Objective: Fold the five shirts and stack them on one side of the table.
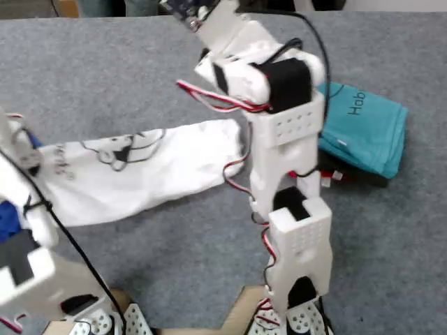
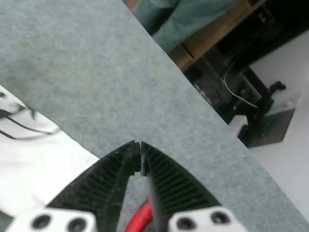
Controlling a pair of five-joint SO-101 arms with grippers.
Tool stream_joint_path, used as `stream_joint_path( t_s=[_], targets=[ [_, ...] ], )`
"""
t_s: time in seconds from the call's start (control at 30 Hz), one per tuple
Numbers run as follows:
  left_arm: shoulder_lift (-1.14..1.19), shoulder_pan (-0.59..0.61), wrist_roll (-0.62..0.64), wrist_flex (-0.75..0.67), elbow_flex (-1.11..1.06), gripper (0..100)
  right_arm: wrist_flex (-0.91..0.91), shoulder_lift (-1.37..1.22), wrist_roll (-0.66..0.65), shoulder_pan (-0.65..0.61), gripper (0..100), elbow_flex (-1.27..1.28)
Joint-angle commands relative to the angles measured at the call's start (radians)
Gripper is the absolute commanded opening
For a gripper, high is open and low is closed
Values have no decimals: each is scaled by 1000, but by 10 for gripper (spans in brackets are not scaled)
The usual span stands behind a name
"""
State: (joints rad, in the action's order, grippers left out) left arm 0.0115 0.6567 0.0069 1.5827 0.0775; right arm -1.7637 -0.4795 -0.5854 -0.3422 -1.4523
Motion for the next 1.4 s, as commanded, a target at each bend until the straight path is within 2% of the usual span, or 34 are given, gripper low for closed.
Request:
stream_joint_path(
  t_s=[0.0, 0.17, 0.37, 0.7, 0.93, 1.17, 1.37],
  targets=[
    [-92, 18, -46, 58, 117, 29, 2, 53, 9, 74, 15, -36],
    [-94, -59, -44, 158, 203, 29, 25, 47, 21, 218, 15, -36],
    [-97, -288, 66, 166, 223, 29, 2, 48, 32, 368, 15, -102],
    [-89, -619, 74, 160, 211, 29, 29, 47, 31, 598, 15, -217],
    [58, -748, 184, 8, 159, 29, 34, 54, 31, 624, 15, -220],
    [242, -924, 189, -71, 265, 30, 32, 56, 31, 624, 15, -220],
    [425, -995, 190, -117, 337, 30, 35, 56, 37, 618, 15, -220]
  ],
)
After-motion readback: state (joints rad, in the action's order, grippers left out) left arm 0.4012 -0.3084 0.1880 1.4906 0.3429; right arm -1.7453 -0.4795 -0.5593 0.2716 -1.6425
